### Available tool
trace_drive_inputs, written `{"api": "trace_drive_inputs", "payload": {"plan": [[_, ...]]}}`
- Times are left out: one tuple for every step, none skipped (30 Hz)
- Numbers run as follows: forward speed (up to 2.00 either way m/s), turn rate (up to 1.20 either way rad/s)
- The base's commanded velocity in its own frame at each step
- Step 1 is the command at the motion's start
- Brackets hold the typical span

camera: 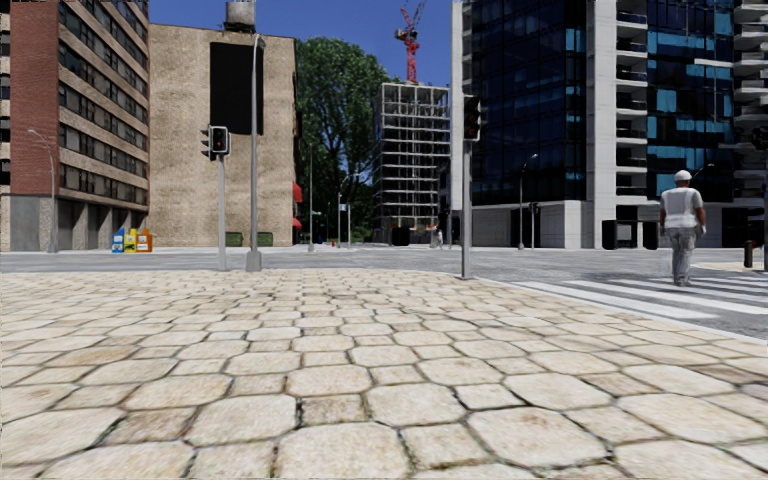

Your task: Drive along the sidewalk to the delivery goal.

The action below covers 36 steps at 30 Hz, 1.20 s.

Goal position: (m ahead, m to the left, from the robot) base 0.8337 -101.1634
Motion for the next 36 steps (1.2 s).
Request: {"api": "trace_drive_inputs", "payload": {"plan": [[2.00, -0.45], [2.00, -0.45], [2.00, -0.45], [2.00, -0.45], [2.00, -0.45], [2.00, -0.45], [2.00, -0.45], [2.00, -0.45], [2.00, -0.45], [2.00, -0.45], [2.00, -0.45], [2.00, -0.45], [2.00, -0.45], [2.00, -0.45], [2.00, -0.45], [2.00, -0.45], [2.00, -0.45], [2.00, -0.45], [2.00, -0.45], [2.00, -0.45], [2.00, -0.45], [2.00, -0.45], [2.00, -0.45], [2.00, -0.45], [2.00, -0.46], [2.00, -0.46], [2.00, -0.46], [2.00, -0.46], [2.00, -0.46], [2.00, -0.46], [2.00, -0.46], [2.00, -0.46], [2.00, -0.46], [2.00, -0.46], [2.00, -0.46], [2.00, -0.46]]}}
